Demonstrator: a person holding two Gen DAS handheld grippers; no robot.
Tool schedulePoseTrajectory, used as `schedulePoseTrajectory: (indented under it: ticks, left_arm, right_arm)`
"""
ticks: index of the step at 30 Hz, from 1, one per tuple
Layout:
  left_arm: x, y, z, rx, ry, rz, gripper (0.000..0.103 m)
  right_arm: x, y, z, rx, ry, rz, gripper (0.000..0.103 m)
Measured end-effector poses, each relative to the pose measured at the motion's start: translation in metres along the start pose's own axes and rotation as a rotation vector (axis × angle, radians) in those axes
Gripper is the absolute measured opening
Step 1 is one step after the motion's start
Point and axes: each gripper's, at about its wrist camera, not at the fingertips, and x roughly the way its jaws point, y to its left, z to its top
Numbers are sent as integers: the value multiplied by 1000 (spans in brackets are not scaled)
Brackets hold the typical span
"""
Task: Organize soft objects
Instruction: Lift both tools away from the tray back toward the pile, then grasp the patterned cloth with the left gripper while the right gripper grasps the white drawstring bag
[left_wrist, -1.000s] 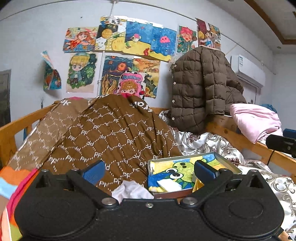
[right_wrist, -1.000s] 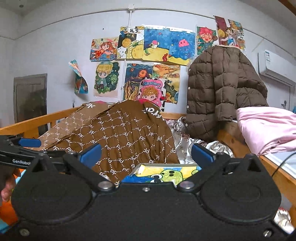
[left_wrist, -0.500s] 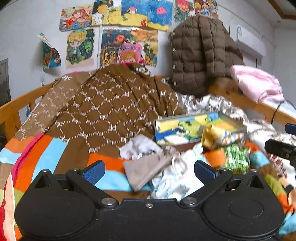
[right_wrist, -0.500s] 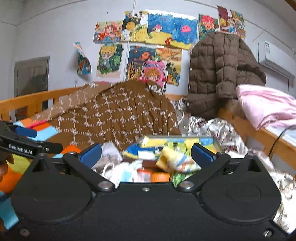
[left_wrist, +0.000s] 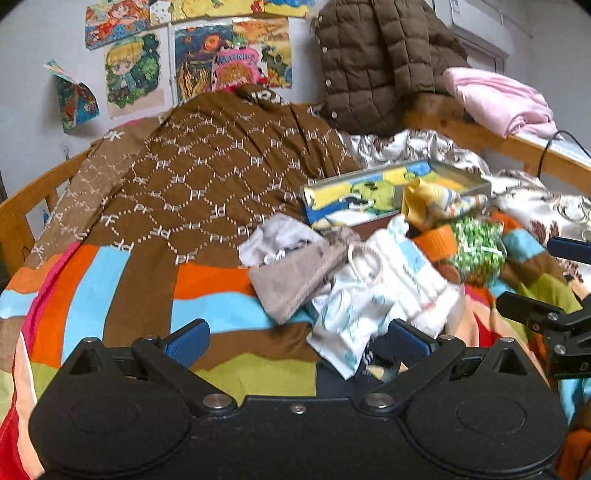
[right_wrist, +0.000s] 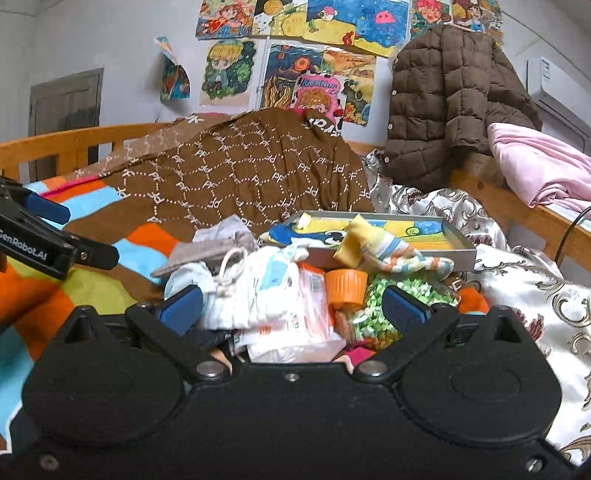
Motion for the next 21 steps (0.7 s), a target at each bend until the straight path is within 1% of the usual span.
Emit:
schedulePoseTrajectory:
  ticks: [7,13,17,19,21]
  left_arm:
    - [2,2,-10,64,58,-3,102]
    - [-1,7,4,217,107,-33,102]
    - [6,-1,14,302,142,-74,102]
    - [12,-8,18,350,137,-103,102]
    - [18,-12,22,376,132,-130,102]
  right_arm:
    - [16,7,-27,38,50,19,102]
    - [30,21,-41,-20,62,32,102]
    - [37,24,-45,-22,71,35,102]
    - [40,25,-44,-29,68,34,102]
    - [48,25,-42,-37,59,39,102]
